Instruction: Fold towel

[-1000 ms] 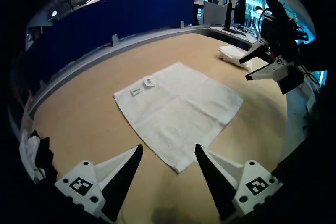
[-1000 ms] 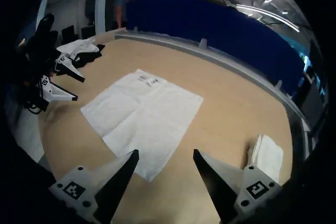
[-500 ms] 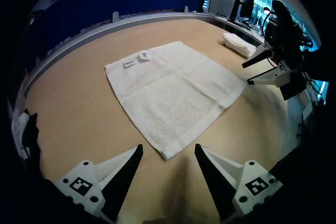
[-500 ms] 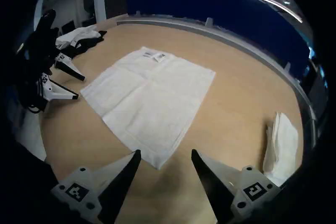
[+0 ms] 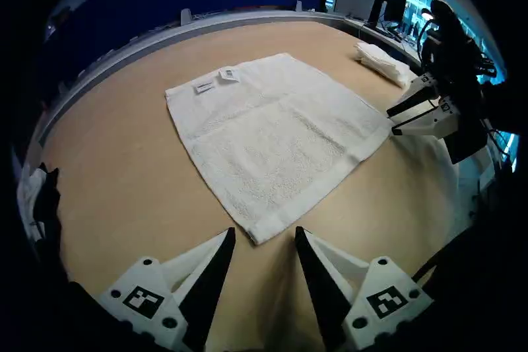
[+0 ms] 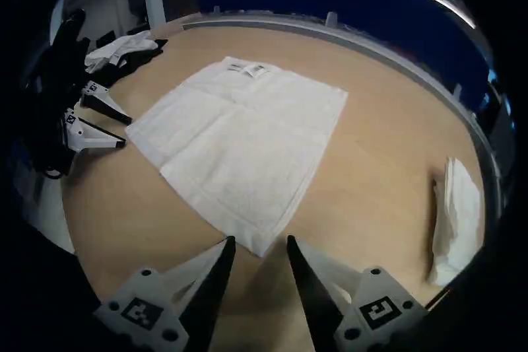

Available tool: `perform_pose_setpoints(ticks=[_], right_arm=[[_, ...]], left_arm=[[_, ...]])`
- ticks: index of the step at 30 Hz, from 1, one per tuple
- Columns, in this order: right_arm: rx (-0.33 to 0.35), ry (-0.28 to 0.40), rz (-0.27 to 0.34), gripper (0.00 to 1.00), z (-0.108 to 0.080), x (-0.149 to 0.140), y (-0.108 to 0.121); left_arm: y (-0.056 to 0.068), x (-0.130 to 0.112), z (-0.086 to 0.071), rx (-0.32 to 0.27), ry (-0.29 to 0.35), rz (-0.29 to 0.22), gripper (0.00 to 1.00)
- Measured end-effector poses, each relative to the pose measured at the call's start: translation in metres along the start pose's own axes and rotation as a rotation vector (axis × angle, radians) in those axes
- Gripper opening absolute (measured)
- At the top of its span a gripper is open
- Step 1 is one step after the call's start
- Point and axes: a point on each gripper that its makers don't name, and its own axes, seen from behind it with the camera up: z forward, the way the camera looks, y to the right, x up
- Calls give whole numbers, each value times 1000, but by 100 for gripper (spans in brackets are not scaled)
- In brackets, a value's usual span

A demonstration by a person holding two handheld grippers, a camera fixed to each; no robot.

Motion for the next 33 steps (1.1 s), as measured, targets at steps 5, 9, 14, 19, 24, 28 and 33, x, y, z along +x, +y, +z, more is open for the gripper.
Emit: perform_pose_setpoints(ticks=[5, 9, 14, 19, 24, 28, 33], right_arm=[[-7, 4, 15, 44, 2, -1, 1], [-12, 2, 9, 39, 3, -1, 1], [-26, 4, -1, 28, 3, 1, 1], [-19, 2, 7, 25, 2, 0, 0], [-5, 3, 17, 23, 2, 1, -2], [-9, 3, 19, 20, 2, 2, -2], [-13, 4, 20, 17, 1, 4, -1]], left_arm=[[-3, 1, 3, 19, -2, -9, 57], [-5, 2, 3, 34, -6, -6, 52], [-7, 2, 4, 51, -13, 13, 45], [-7, 2, 3, 57, -14, 9, 33], [-11, 1, 2, 76, -17, -3, 20], [-12, 0, 3, 84, -16, -2, 13], [-10, 0, 3, 82, -14, -7, 11]])
